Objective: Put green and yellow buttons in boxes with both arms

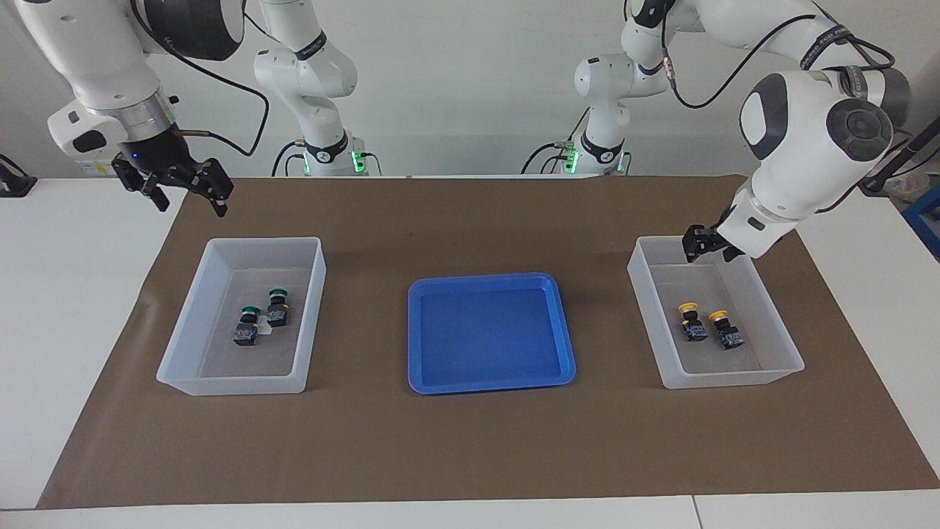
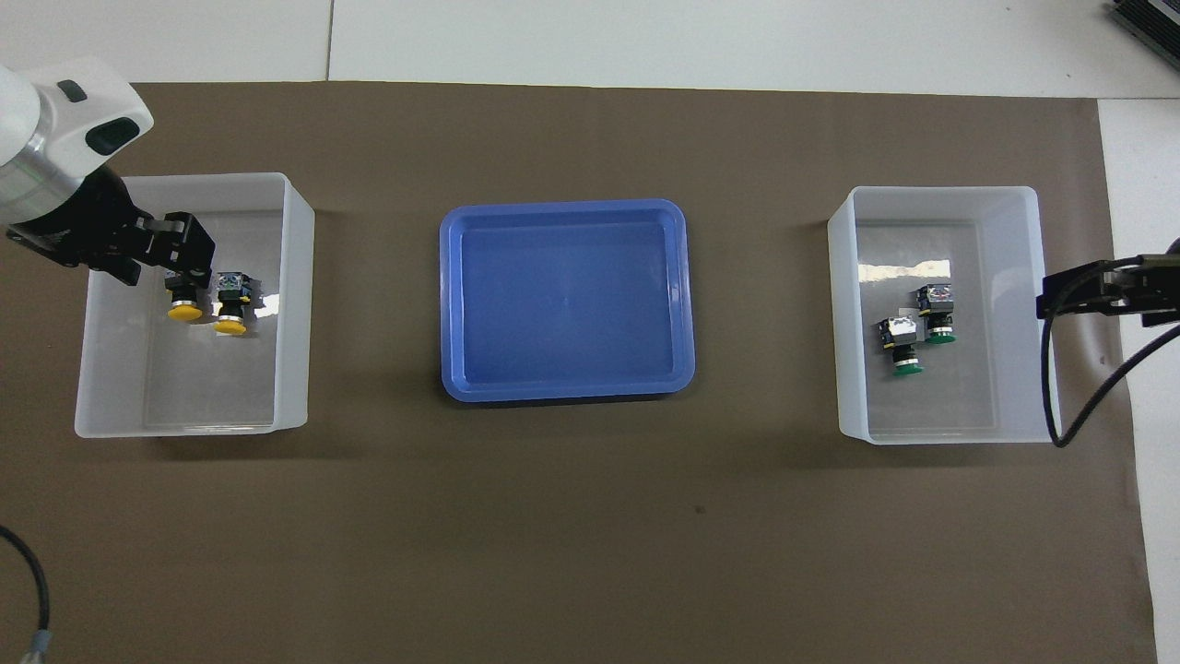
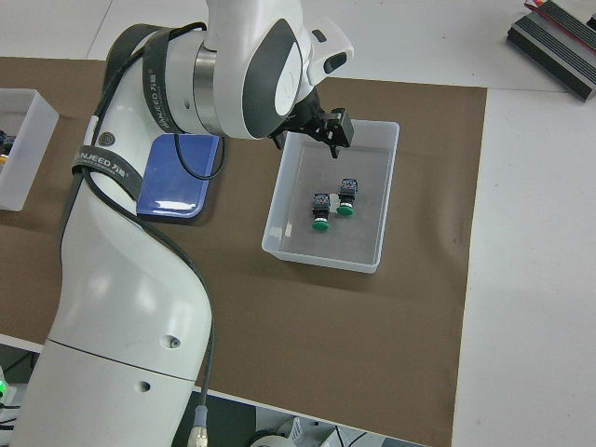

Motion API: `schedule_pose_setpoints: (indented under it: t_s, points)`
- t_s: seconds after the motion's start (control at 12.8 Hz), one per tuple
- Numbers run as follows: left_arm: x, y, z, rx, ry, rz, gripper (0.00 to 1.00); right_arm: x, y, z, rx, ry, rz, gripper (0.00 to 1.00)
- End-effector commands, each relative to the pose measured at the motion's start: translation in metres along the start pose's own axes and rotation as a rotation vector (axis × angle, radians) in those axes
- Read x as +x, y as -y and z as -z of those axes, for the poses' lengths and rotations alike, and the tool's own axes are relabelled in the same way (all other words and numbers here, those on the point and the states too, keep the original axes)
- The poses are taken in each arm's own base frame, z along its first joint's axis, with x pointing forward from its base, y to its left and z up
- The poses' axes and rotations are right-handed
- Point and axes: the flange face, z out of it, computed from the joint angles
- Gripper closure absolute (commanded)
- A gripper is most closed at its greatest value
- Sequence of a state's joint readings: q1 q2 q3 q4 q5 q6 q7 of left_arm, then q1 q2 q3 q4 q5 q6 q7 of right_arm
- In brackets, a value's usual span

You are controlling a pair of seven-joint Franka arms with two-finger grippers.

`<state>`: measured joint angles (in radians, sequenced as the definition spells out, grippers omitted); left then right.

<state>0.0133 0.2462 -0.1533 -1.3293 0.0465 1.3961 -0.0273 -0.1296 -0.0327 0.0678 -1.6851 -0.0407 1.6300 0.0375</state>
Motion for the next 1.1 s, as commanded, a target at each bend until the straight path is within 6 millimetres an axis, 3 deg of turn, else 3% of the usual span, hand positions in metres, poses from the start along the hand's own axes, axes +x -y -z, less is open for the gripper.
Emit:
schedule_pose_setpoints:
  t_s: [0.0,0.16,0.39,0.63,0.86,1.02]
  points:
    - [-0.037,-0.03,0.038,0.004,-0.033,-0.021,0.31,-0.015,0.009,-0.003,0.013,-0.005,0.006,0.0]
    - [-0.048,-0.062,0.039,0.016,-0.035,0.006,0.31,-0.015,0.023,0.0,0.013,-0.015,0.032,0.0]
    - [-0.061,-0.074,0.018,0.032,-0.037,-0.024,0.31,-0.011,0.022,0.001,0.013,-0.027,0.028,0.0]
    - [-0.068,-0.071,-0.013,0.038,-0.092,-0.059,0.28,-0.009,0.021,0.008,0.013,-0.054,0.032,0.0]
    - [-0.062,-0.068,-0.01,0.034,-0.138,-0.093,0.18,-0.01,0.014,0.007,0.009,-0.046,0.024,0.0]
    - [-0.056,-0.051,-0.009,0.031,-0.163,-0.112,0.15,-0.009,0.019,0.008,0.01,-0.051,0.024,0.0]
